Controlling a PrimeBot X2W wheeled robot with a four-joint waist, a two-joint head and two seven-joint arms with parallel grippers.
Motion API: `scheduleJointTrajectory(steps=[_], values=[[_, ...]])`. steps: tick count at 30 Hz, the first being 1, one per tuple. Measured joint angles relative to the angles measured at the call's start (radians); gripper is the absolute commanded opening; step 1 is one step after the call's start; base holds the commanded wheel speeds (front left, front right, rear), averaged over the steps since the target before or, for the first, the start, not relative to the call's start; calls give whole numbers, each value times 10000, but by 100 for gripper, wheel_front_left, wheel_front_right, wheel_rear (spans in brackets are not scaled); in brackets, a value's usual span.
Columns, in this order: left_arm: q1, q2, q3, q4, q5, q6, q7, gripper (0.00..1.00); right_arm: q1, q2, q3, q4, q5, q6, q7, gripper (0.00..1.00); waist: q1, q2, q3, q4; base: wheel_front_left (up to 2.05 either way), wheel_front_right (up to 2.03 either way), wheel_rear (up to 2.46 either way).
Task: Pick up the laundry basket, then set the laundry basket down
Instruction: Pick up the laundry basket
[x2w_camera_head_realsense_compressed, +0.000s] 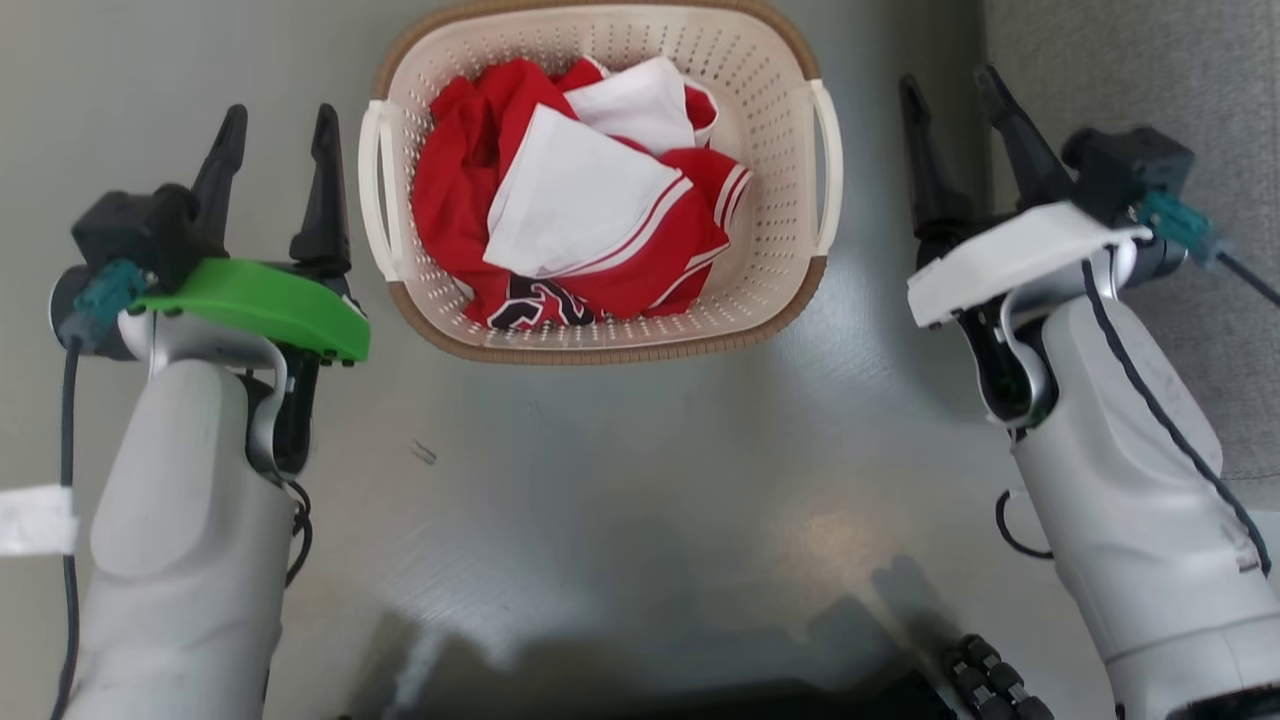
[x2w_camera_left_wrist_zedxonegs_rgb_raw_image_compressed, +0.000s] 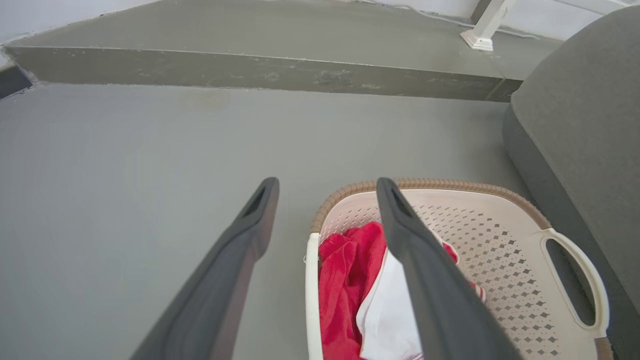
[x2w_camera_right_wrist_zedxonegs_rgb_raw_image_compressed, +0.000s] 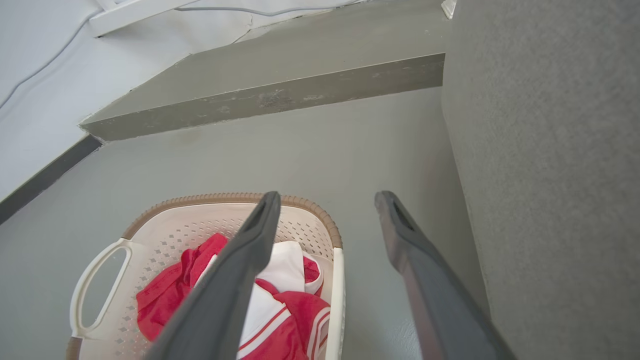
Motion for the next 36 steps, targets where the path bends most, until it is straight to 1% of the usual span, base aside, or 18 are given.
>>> scheduleJointTrajectory(steps=[7,18,26,30,36], values=[[-825,33,-222,1022,-82,-2,297,100,-844,4,58,928,144,-2,255,100,0,0,479,58,0,0,0],[-1686,19,-414,2199,-290,-4,600,100,-1730,2,280,2240,487,-21,621,100,-1,0,1150,122,0,0,0],[-2339,-4,-947,2853,-345,-27,790,100,-2359,-2,823,2978,1570,31,1014,100,-1,0,1612,182,0,0,0],[-2576,-33,-1126,3281,-445,-35,968,100,-2616,-4,1147,3281,1697,71,1095,100,-1,0,1808,222,0,0,0],[-3033,-123,-1360,3733,-872,-35,1241,100,-3078,-10,1488,3697,2138,59,1300,100,0,0,2039,274,0,0,0]])
